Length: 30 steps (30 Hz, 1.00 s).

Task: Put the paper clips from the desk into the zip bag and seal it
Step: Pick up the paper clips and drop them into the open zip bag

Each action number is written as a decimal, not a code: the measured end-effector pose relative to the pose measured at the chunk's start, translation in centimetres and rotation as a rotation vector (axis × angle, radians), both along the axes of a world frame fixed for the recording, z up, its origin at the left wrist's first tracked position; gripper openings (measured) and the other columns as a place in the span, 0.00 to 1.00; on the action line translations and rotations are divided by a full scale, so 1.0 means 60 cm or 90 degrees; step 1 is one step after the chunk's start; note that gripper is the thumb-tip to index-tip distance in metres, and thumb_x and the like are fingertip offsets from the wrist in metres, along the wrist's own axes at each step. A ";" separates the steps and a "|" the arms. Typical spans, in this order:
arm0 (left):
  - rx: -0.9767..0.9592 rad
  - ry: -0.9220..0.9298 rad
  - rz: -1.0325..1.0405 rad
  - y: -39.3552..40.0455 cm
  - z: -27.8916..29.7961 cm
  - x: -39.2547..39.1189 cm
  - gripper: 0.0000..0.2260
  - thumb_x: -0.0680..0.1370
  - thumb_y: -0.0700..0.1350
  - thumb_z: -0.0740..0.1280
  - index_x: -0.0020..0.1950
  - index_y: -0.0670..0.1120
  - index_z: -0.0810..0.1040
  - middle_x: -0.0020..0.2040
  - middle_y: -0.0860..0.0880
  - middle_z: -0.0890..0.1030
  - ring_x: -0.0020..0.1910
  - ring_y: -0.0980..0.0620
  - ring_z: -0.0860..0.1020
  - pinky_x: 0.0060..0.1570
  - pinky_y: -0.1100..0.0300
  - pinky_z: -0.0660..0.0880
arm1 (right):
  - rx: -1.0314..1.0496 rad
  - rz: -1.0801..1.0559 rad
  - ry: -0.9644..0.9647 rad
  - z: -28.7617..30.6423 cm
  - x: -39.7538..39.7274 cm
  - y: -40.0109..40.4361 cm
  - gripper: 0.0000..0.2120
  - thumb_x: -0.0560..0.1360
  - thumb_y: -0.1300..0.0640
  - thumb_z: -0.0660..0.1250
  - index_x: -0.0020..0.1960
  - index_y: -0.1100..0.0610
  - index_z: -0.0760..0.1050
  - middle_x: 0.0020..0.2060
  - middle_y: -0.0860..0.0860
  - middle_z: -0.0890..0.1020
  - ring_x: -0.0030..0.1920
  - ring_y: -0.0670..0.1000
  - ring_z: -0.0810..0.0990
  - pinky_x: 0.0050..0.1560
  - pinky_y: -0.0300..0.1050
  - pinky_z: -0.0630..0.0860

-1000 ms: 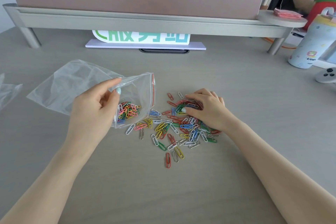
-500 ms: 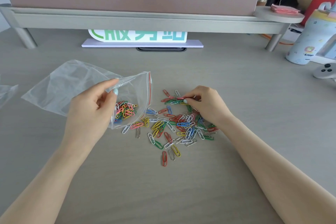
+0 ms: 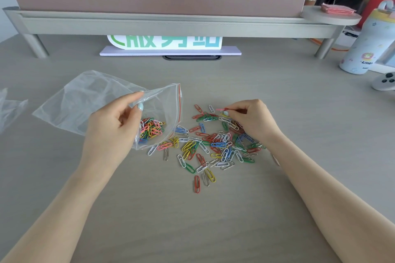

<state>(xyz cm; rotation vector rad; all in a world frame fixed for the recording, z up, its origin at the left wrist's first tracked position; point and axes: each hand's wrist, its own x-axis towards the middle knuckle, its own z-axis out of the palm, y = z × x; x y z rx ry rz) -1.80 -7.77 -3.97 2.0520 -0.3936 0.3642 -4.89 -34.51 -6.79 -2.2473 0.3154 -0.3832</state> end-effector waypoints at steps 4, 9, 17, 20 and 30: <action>-0.004 0.006 -0.005 0.000 0.002 -0.001 0.15 0.77 0.40 0.61 0.59 0.54 0.78 0.30 0.46 0.73 0.25 0.57 0.68 0.26 0.72 0.63 | 0.065 -0.032 -0.027 0.001 -0.001 -0.005 0.06 0.72 0.57 0.69 0.47 0.55 0.83 0.35 0.46 0.82 0.32 0.39 0.74 0.32 0.29 0.67; -0.012 0.014 -0.004 0.000 0.000 0.000 0.14 0.77 0.40 0.62 0.58 0.55 0.78 0.27 0.55 0.72 0.25 0.58 0.68 0.27 0.73 0.63 | 0.135 -0.035 -0.043 0.008 -0.001 0.000 0.05 0.72 0.58 0.69 0.47 0.55 0.83 0.33 0.45 0.81 0.29 0.40 0.74 0.30 0.30 0.68; -0.028 0.015 -0.008 -0.001 0.004 -0.002 0.15 0.77 0.39 0.61 0.60 0.53 0.78 0.25 0.58 0.71 0.24 0.60 0.69 0.26 0.74 0.63 | 0.210 0.049 -0.051 0.047 0.016 0.071 0.04 0.72 0.57 0.70 0.42 0.49 0.82 0.32 0.47 0.80 0.31 0.43 0.72 0.36 0.36 0.69; -0.033 0.013 -0.007 0.001 0.003 -0.001 0.15 0.77 0.40 0.61 0.60 0.54 0.78 0.27 0.53 0.70 0.25 0.58 0.68 0.27 0.72 0.63 | 0.187 0.146 -0.024 0.055 0.027 0.128 0.06 0.72 0.58 0.70 0.48 0.56 0.83 0.31 0.48 0.80 0.29 0.42 0.72 0.32 0.34 0.70; -0.021 -0.004 0.003 0.009 0.005 0.005 0.16 0.77 0.39 0.61 0.60 0.55 0.77 0.28 0.53 0.72 0.27 0.58 0.69 0.29 0.73 0.65 | -0.039 0.261 0.025 0.017 0.072 0.257 0.07 0.70 0.63 0.63 0.35 0.58 0.77 0.28 0.50 0.76 0.31 0.51 0.71 0.34 0.47 0.70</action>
